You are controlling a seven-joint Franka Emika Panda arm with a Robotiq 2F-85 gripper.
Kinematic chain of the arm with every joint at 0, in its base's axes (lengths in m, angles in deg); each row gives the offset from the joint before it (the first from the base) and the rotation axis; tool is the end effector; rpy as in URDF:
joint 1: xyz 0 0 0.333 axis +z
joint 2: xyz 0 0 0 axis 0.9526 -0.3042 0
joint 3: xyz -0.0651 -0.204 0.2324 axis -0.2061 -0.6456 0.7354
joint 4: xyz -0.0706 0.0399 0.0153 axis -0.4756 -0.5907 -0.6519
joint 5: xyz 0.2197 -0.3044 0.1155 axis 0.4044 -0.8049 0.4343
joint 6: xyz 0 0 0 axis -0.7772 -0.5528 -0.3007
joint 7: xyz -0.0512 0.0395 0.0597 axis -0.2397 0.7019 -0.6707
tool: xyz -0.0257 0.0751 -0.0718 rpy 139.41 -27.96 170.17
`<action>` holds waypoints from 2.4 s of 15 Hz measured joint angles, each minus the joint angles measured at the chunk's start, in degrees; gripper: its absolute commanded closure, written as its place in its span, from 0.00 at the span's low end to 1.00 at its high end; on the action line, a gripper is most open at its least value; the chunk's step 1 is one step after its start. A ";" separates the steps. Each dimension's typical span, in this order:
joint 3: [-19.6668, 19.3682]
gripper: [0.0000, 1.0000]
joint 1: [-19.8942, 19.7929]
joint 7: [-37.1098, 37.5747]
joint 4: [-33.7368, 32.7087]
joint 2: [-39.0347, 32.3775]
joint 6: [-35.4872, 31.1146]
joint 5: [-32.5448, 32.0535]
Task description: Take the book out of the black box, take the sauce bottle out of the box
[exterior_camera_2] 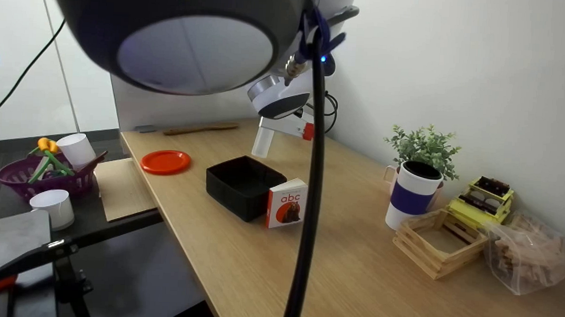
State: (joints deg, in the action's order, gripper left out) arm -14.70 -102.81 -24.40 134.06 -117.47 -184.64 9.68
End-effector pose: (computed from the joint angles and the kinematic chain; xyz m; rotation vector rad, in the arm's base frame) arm 0.6881 0.2024 0.1675 -2.1183 -1.0893 -0.9100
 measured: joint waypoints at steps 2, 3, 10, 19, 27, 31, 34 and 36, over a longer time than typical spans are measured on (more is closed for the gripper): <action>-0.27 0.54 0.29 -0.19 -0.30 0.36 1.11 0.77; -0.36 0.49 0.42 -0.29 -0.42 0.53 1.51 1.08; -0.82 0.53 1.20 -2.02 -0.99 1.09 2.88 2.73; -0.88 0.35 1.48 -3.51 -1.07 1.10 2.88 2.91; -1.26 0.00 2.22 -2.92 1.01 4.64 2.79 3.18; -2.94 0.00 3.40 3.23 5.28 10.88 2.72 5.74; -3.99 0.00 4.31 9.38 9.39 16.40 3.42 8.19; -3.30 0.00 4.30 11.74 11.78 19.12 6.74 10.61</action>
State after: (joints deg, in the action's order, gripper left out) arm -17.99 -98.51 -12.66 145.84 -98.35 -177.90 20.29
